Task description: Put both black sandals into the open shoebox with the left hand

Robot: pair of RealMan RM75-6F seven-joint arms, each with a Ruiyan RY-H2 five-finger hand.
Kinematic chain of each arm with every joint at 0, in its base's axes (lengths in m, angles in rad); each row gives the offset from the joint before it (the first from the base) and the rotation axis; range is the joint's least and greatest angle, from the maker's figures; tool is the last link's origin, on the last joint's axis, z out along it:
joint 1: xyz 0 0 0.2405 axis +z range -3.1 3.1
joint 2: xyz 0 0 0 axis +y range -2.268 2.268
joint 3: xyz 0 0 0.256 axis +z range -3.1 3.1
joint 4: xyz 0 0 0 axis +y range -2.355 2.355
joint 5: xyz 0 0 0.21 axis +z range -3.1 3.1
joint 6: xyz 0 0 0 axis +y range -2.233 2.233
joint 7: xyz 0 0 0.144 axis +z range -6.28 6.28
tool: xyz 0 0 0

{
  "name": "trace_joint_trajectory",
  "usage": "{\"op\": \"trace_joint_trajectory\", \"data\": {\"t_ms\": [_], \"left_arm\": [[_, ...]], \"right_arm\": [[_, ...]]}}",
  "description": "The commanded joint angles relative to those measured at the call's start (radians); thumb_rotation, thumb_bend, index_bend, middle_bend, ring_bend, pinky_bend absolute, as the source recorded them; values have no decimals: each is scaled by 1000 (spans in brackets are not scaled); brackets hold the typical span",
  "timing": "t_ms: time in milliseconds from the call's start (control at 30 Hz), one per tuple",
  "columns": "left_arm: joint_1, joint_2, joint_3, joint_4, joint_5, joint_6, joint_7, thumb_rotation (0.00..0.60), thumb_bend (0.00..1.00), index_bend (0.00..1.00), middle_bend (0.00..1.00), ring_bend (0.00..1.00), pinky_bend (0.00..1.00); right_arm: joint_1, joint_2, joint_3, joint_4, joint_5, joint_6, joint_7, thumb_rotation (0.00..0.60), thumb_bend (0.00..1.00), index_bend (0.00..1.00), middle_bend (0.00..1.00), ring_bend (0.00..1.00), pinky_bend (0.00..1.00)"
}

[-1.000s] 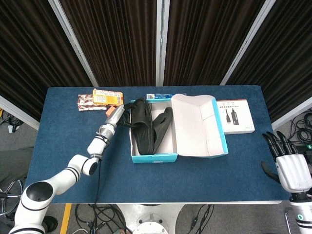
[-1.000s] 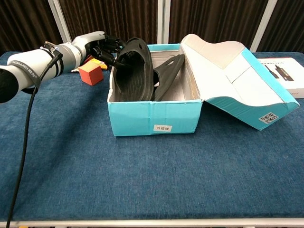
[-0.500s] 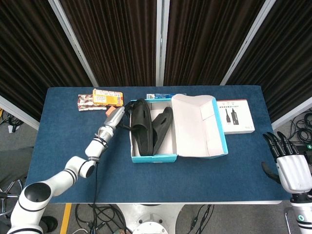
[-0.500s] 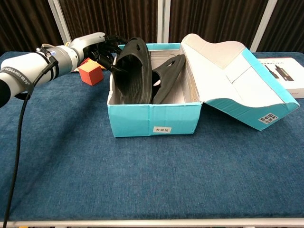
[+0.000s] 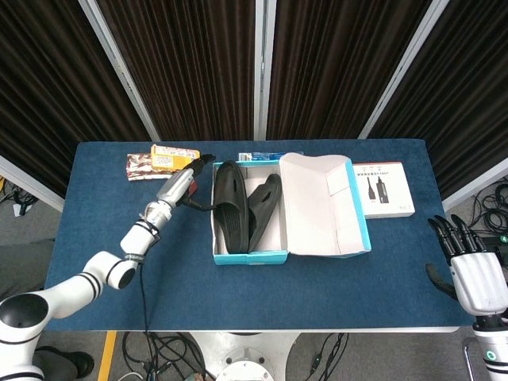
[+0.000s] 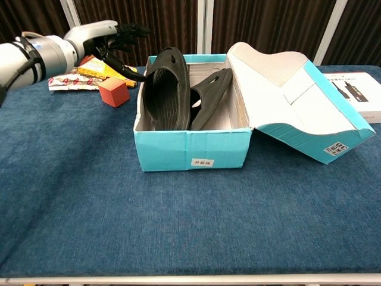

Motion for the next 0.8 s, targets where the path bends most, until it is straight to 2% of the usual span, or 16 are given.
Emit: {"op": "trace_joint_trajectory", "data": {"t_ms": [33, 167, 233, 300, 367, 633, 800], "left_arm": [[20, 98, 6, -108, 30, 29, 4, 600, 46, 64, 0, 0, 73], [28, 174, -3, -236, 46, 66, 25, 600, 46, 130, 25, 0, 84], [16, 197, 6, -287, 67, 64, 71, 599, 55, 174, 73, 6, 92], [0, 205, 15, -320, 80, 50, 109, 563, 70, 193, 103, 16, 94], [-23, 202, 25, -339, 82, 18, 156, 479, 86, 201, 119, 25, 95], [-95, 131, 25, -324, 52, -36, 322, 296, 114, 211, 149, 31, 96], [-141, 105, 24, -278, -22, -106, 489, 281, 112, 211, 150, 31, 95]], "right_arm": [[1, 0, 0, -1, -1, 0, -2, 600, 242, 75, 99, 45, 222], [3, -5, 0, -2, -2, -4, -4, 600, 242, 74, 99, 45, 223], [4, -6, 0, -3, -4, -5, -5, 600, 243, 74, 99, 45, 223], [4, -6, -1, -4, -6, -4, -6, 600, 243, 74, 99, 45, 222], [2, -5, -2, -5, -7, -1, -8, 600, 242, 75, 99, 45, 223], [-7, 1, -3, -3, -2, 9, -2, 600, 243, 74, 99, 45, 222], [-8, -2, -4, 4, -4, 11, 7, 600, 243, 74, 100, 45, 222]]}}
